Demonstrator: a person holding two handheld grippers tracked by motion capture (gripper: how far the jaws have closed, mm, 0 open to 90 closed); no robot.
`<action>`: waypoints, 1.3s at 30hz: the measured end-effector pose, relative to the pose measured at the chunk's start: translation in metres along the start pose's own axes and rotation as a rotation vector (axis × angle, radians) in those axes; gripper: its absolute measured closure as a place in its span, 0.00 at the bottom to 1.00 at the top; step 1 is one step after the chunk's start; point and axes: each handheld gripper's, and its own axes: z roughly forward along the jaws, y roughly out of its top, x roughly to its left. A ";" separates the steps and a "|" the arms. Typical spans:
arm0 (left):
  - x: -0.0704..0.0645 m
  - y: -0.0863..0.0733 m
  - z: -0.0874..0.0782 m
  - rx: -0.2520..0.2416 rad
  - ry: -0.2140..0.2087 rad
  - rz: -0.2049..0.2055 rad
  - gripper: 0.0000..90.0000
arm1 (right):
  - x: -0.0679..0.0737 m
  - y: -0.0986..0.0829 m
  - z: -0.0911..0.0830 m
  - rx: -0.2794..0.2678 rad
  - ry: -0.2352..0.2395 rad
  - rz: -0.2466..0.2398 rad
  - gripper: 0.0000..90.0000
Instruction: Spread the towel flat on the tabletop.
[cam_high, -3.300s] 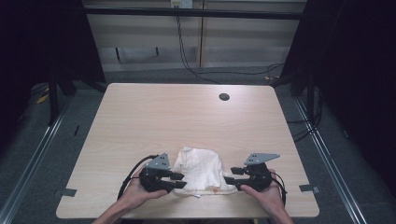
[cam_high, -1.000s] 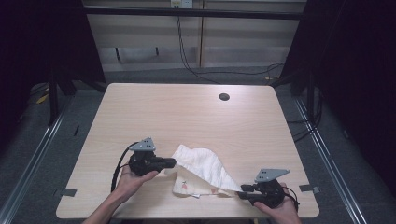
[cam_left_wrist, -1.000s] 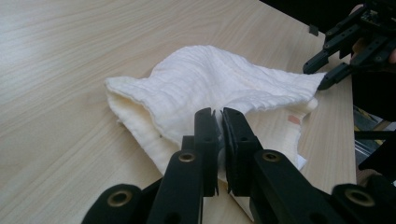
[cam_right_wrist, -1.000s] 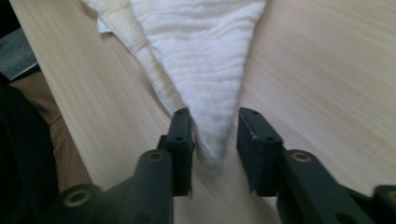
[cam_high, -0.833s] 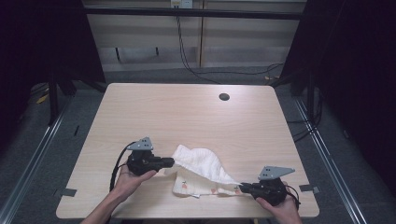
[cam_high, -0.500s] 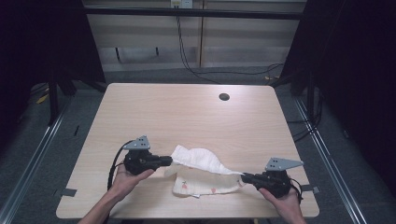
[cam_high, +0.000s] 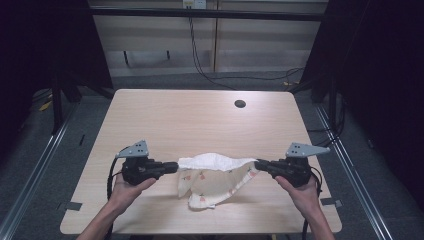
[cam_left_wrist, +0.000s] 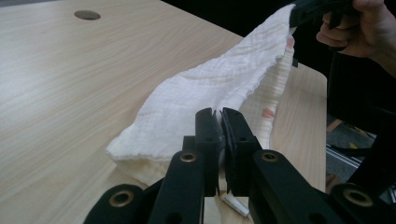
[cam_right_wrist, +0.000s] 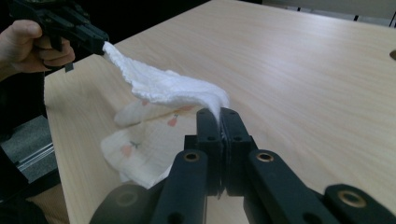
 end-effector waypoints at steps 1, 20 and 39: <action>0.001 0.003 -0.005 -0.017 0.000 -0.004 0.96 | -0.001 0.008 -0.001 -0.009 0.004 -0.003 0.98; 0.003 0.036 -0.038 -0.139 0.057 0.025 0.96 | 0.008 0.066 -0.011 -0.059 0.002 -0.059 0.98; -0.019 0.062 -0.085 -0.205 0.093 0.113 0.96 | 0.046 0.108 -0.034 -0.075 0.034 -0.166 0.98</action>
